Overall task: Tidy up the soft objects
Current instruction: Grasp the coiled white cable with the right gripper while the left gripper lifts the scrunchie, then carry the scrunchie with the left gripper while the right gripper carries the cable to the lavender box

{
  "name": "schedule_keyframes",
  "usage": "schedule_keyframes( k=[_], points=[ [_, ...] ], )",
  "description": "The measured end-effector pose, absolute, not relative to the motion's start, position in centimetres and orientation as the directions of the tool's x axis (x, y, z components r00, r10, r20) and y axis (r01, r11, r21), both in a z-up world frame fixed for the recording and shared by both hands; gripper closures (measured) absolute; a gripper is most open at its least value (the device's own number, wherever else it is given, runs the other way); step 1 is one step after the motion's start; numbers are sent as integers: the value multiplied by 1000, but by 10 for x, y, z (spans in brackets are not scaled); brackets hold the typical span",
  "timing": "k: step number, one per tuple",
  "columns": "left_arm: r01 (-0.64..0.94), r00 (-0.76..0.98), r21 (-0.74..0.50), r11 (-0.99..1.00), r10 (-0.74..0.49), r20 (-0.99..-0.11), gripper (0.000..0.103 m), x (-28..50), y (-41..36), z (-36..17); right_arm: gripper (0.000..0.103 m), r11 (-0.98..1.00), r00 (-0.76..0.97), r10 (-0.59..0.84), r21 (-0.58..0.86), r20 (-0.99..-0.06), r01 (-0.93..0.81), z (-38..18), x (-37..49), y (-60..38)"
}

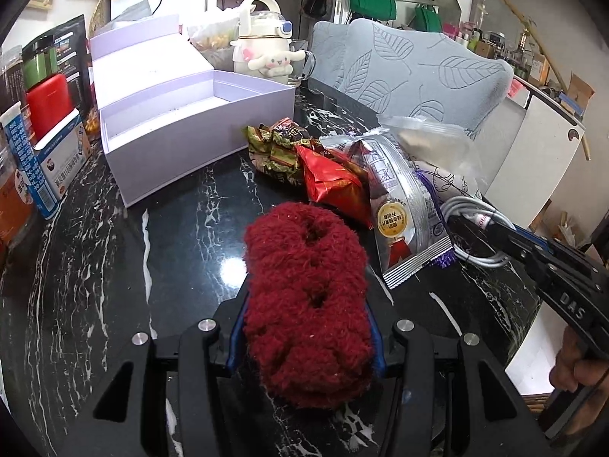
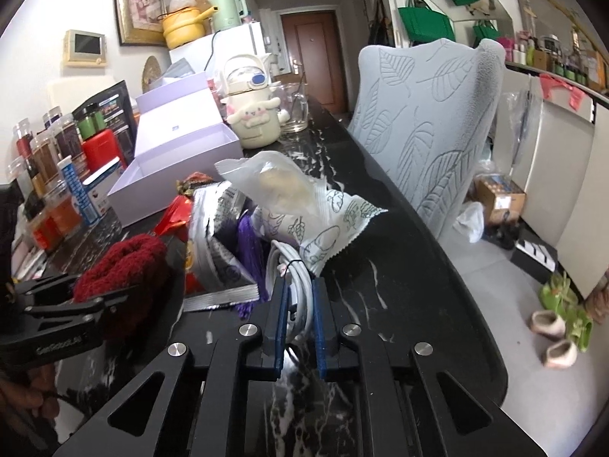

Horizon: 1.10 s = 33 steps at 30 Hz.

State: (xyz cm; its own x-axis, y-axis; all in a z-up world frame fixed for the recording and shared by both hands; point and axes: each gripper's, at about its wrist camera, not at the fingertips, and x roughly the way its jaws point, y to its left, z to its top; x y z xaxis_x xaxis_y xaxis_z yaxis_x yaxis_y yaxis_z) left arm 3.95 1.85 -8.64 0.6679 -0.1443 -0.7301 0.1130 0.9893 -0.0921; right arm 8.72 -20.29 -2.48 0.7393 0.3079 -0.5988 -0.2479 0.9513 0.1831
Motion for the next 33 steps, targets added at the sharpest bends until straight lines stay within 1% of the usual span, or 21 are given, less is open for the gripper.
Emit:
schedule_keyframes(
  k=[2, 3, 6, 16, 33],
  points=[
    [112, 672, -90, 990, -143, -726, 54, 39, 18, -87, 91, 952, 743, 306, 182, -595, -247, -24, 82, -204],
    [111, 676, -96, 989, -145, -723, 58, 38, 18, -87, 91, 952, 744, 305, 179, -594, -248, -23, 79, -204],
    [115, 685, -103, 988, -154, -712, 59, 35, 19, -85, 92, 952, 756, 306, 175, -579, -251, -18, 71, -204],
    [134, 703, -127, 983, -184, -686, 59, 20, 22, -67, 93, 946, 770, 320, 138, -552, -294, 4, 50, -193],
    [84, 764, -124, 989, -144, -629, 59, 9, 57, -31, 93, 902, 761, 407, 91, -505, -422, 43, 52, -144]
  ],
)
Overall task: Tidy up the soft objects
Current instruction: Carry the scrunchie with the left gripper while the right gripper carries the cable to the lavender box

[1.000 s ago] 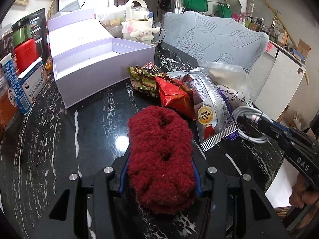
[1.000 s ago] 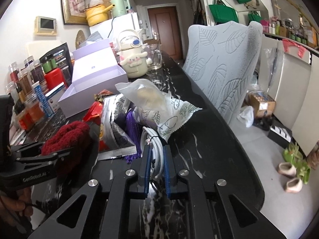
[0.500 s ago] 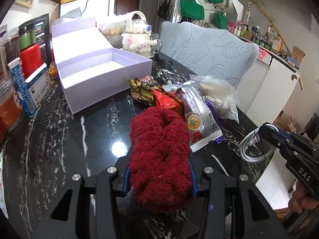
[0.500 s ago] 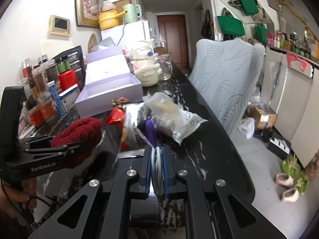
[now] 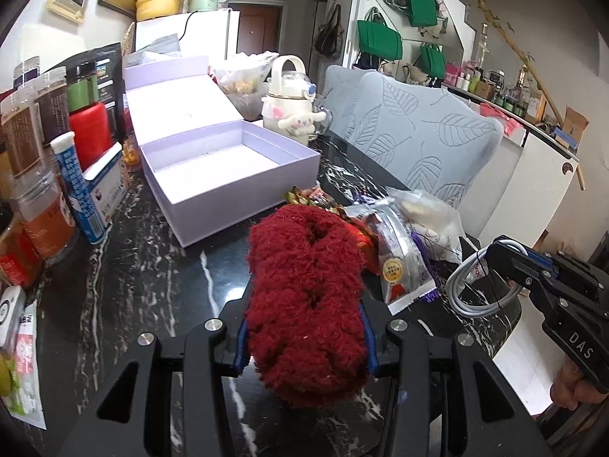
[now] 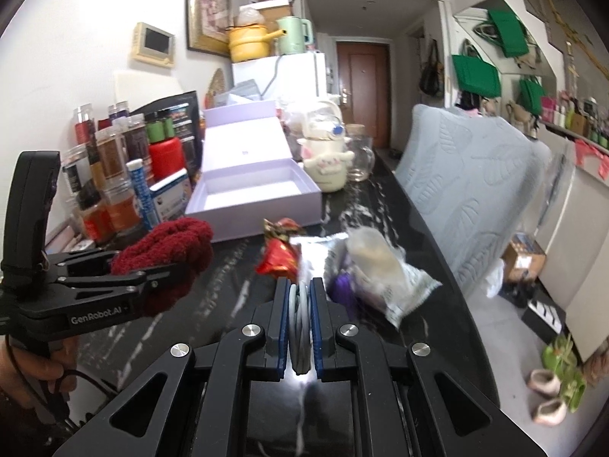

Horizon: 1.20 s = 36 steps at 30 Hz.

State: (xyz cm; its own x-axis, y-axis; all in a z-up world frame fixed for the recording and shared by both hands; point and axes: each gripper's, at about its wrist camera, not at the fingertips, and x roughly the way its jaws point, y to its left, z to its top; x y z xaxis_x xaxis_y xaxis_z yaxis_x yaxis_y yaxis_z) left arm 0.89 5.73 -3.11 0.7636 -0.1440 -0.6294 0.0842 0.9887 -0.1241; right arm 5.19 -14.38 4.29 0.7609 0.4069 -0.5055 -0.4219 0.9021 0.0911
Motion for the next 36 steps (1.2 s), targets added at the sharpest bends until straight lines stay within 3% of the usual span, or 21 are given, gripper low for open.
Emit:
schedule_keyframes(
  k=[36],
  points=[
    [4, 821, -74, 997, -46, -569, 59, 101, 152, 62, 93, 831, 719, 513, 61, -469, -554, 133, 169, -43]
  ],
)
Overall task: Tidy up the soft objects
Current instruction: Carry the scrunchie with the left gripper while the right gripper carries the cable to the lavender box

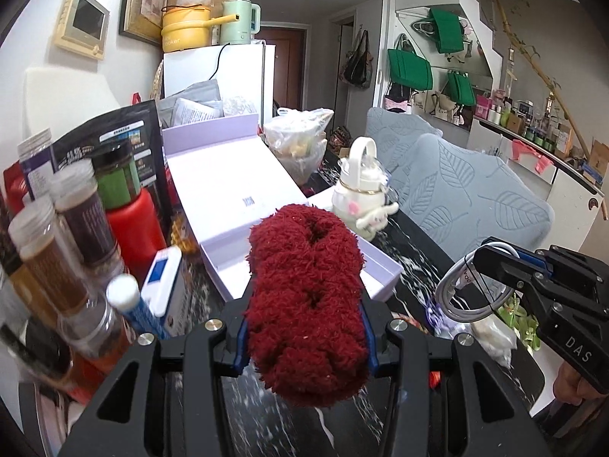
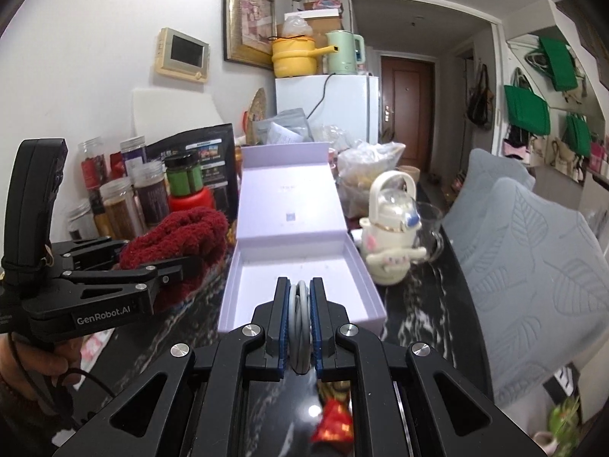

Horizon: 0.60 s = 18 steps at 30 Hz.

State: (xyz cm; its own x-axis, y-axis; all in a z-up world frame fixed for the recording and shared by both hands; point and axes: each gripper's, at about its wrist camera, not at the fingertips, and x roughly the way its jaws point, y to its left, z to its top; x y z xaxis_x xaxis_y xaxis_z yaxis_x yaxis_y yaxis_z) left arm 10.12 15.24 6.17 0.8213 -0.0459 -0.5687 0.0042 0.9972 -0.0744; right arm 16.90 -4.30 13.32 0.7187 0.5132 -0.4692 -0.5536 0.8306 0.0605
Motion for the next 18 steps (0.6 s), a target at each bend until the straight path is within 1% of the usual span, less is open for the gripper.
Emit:
schedule_keyframes(
  k=[8, 18],
  points=[
    [4, 833, -74, 997, -44, -551, 59, 138, 168, 69, 93, 818, 706, 525, 52, -474, -573, 139, 214, -17],
    [-15, 832, -76, 997, -30, -554, 59, 189, 183, 68, 93, 810, 694, 538, 64, -478, -583, 141, 271, 11]
  ],
)
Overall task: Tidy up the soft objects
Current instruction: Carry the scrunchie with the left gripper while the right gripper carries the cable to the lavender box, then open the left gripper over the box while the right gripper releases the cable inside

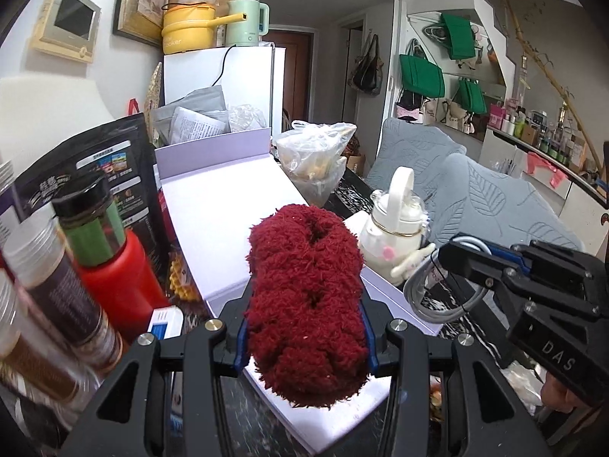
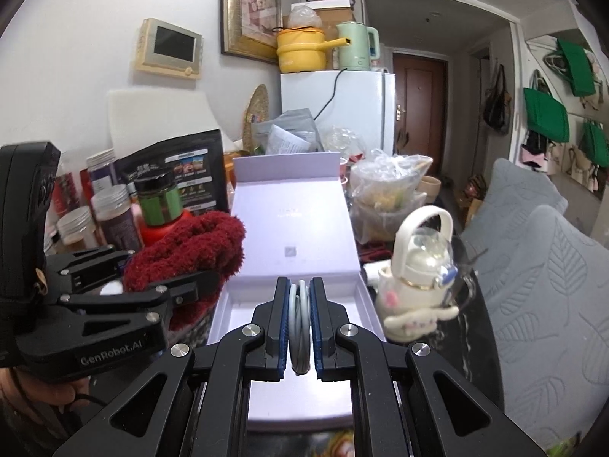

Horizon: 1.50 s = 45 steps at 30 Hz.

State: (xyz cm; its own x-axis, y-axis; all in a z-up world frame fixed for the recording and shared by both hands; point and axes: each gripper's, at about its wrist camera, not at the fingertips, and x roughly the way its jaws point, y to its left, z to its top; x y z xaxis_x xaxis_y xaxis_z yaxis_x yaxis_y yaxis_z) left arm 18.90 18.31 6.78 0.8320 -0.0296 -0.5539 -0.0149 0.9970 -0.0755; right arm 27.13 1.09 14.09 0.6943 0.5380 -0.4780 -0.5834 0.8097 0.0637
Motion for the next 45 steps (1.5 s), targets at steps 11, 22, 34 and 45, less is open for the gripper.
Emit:
schedule_keyframes(
  k=[11, 22, 34, 45],
  points=[
    [-92, 811, -67, 993, 36, -583, 59, 245, 210, 56, 93, 824, 709, 518, 57, -479, -564, 134, 323, 35],
    [-80, 726, -62, 995, 16, -687, 59, 278, 216, 8, 93, 834, 662, 482, 68, -575, -548, 101, 359, 45],
    [-113, 704, -9, 994, 74, -706, 22, 284, 215, 7, 59, 854, 674, 440, 44, -593, -519, 96, 362, 47],
    [-147, 699, 11, 989, 112, -706, 18, 282, 219, 7, 55, 867, 684, 416, 34, -600, -498, 96, 364, 45]
  ],
)
